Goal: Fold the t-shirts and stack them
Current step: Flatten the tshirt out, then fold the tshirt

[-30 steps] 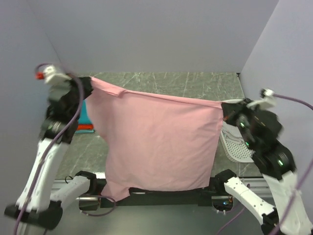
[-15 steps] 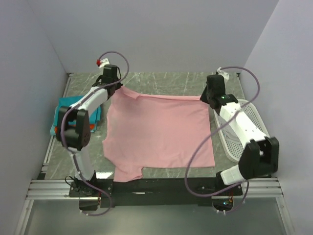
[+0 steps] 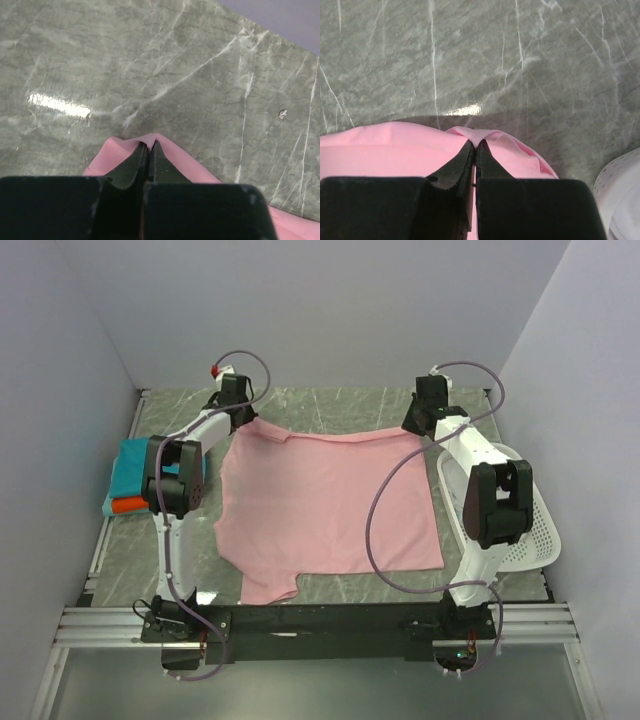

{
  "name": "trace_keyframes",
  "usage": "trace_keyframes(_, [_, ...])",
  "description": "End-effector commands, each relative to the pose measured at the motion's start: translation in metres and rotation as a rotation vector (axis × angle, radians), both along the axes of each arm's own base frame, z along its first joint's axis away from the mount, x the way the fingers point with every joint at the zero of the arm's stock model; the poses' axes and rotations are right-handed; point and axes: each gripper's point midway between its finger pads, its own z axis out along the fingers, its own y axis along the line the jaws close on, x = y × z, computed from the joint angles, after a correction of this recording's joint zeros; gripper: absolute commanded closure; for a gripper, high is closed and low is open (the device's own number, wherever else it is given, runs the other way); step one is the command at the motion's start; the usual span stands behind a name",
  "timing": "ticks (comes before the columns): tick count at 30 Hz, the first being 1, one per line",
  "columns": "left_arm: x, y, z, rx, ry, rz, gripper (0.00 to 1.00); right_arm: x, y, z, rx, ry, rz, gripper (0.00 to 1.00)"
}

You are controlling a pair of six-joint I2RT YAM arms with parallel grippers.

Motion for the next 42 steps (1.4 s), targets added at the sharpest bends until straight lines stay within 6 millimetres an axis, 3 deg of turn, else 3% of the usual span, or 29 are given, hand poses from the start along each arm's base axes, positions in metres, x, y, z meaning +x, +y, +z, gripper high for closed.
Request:
trace_keyframes(1, [-0.001,0.003,0.032,-0.055,-0.063,0.024,0.99,0.009,0.000,0.023,0.004,-0.048,0.006,1.00])
trace_keyframes(6, [-0.029,0.006,0.046,-0.109,-0.044,0.072,1.00,-0.006,-0.002,0.028,-0.005,-0.029,0.012,1.00])
trace_keyframes(7, [-0.040,0.008,0.039,-0.115,-0.019,0.088,1.00,-0.009,-0.002,0.036,-0.004,-0.044,0.015,1.00])
trace_keyframes(8, [-0.047,0.010,0.050,-0.145,-0.031,0.115,0.99,-0.013,-0.004,0.036,-0.006,-0.039,0.012,1.00])
trace_keyframes(9, [-0.061,0.013,0.039,-0.148,0.001,0.134,1.00,-0.015,-0.005,0.038,-0.010,-0.039,0.015,1.00])
trace_keyframes(11, [-0.075,0.015,0.052,-0.179,-0.014,0.171,1.00,-0.022,-0.006,0.041,-0.017,-0.021,0.024,1.00])
trace_keyframes(12, [-0.088,0.018,0.043,-0.180,0.014,0.183,1.00,-0.024,-0.008,0.041,-0.022,-0.015,0.022,1.00])
trace_keyframes(13, [-0.095,0.018,0.054,-0.204,0.000,0.197,1.00,-0.026,-0.009,0.044,-0.025,-0.016,0.023,1.00])
trace_keyframes(15, [-0.121,0.019,0.040,-0.218,0.072,0.219,1.00,-0.032,-0.009,0.045,-0.023,-0.009,0.030,1.00])
trace_keyframes(16, [-0.130,0.019,0.049,-0.241,0.058,0.236,1.00,-0.034,-0.009,0.044,-0.019,-0.006,0.035,1.00])
trace_keyframes(17, [-0.139,0.021,0.046,-0.242,0.068,0.257,0.99,-0.037,-0.009,0.043,-0.016,0.006,0.047,1.00])
trace_keyframes(18, [-0.157,0.020,0.033,-0.232,0.107,0.270,1.00,-0.040,-0.008,0.043,-0.017,0.013,0.052,1.00])
trace_keyframes(19, [-0.163,0.018,0.044,-0.252,0.083,0.280,0.99,-0.042,-0.009,0.046,-0.018,0.010,0.054,1.00])
trace_keyframes(21, [-0.184,0.018,0.036,-0.247,0.109,0.295,1.00,-0.048,-0.010,0.044,-0.028,0.027,0.060,1.00])
trace_keyframes(22, [-0.191,0.016,0.047,-0.273,0.084,0.303,1.00,-0.050,-0.010,0.044,-0.029,0.030,0.059,1.00])
trace_keyframes(26, [-0.222,0.011,0.052,-0.260,0.073,0.340,0.99,-0.058,-0.010,0.045,-0.026,0.044,0.076,1.00])
trace_keyframes(29, [-0.239,0.003,0.053,-0.279,0.080,0.345,1.00,-0.062,-0.011,0.043,-0.027,0.056,0.077,1.00])
trace_keyframes(33, [-0.262,-0.001,0.035,-0.282,0.131,0.355,1.00,-0.066,-0.013,0.041,-0.034,0.072,0.079,1.00])
trace_keyframes(42, [-0.286,-0.001,0.023,-0.279,0.158,0.362,0.99,-0.082,-0.023,0.025,-0.073,0.154,0.046,1.00])
